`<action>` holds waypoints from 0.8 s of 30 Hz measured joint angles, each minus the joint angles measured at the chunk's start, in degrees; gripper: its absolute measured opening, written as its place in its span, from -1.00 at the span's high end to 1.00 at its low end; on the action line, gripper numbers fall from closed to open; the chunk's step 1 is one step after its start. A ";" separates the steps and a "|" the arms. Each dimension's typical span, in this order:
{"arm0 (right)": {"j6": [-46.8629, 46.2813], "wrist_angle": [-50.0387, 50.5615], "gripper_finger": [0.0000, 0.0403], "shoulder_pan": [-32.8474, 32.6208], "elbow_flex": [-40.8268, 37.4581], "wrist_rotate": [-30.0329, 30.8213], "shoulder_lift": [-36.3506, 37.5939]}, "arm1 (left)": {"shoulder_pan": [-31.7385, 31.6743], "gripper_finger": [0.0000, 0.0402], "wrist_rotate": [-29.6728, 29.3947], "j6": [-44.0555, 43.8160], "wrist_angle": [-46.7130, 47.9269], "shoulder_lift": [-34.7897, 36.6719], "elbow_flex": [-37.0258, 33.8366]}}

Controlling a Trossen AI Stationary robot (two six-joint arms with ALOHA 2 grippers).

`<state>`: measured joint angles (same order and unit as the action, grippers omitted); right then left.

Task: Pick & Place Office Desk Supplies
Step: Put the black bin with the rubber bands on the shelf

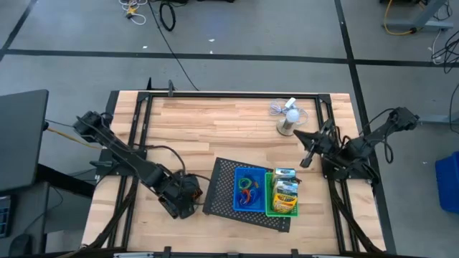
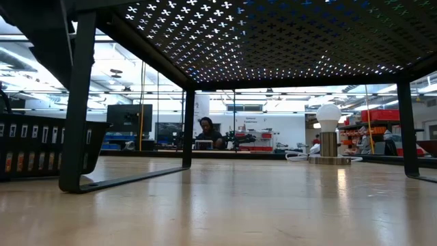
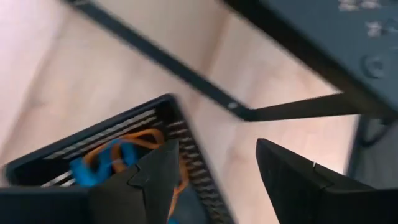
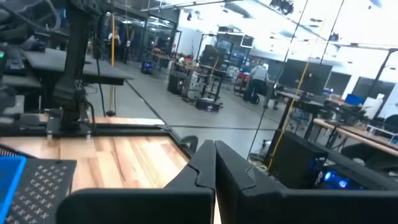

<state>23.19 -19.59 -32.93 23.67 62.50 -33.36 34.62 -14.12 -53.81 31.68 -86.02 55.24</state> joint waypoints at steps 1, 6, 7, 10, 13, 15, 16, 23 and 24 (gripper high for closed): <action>0.43 -0.01 1.00 0.00 0.56 0.02 -0.03 | -0.17 -0.09 0.70 0.73 -1.61 -0.50 0.00; 2.61 0.06 1.00 0.00 1.88 0.02 -0.01 | -0.62 -0.06 2.99 4.54 -10.37 -2.51 0.00; 3.34 0.05 1.00 0.00 2.17 0.08 -0.01 | -0.81 -0.06 3.43 5.24 -12.05 -2.84 0.00; 5.17 -0.16 1.00 0.00 3.18 0.32 -0.01 | -1.32 -0.06 5.59 6.32 -15.27 -3.79 0.00; 6.22 -0.23 1.00 0.00 4.36 0.37 -0.01 | -1.69 -0.06 7.63 6.82 -18.47 -5.03 0.00; 6.40 -0.19 1.00 0.00 4.93 0.37 -0.01 | -1.71 -0.06 8.78 7.22 -20.76 -5.74 -0.01; 6.73 -0.18 1.00 0.00 5.16 0.37 -0.01 | -1.74 -0.06 9.13 7.53 -22.05 -6.09 -0.02; 8.79 -0.22 1.00 0.00 5.51 0.35 -0.01 | -1.60 -0.06 9.92 12.96 -30.38 -6.73 -0.02; 8.79 -0.22 1.00 0.00 5.52 0.35 -0.01 | -1.61 -0.06 9.92 14.98 -31.59 -6.72 -0.02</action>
<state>31.99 -19.81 -32.93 29.18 62.85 -33.36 33.01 -4.20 -38.83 0.09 -92.74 55.22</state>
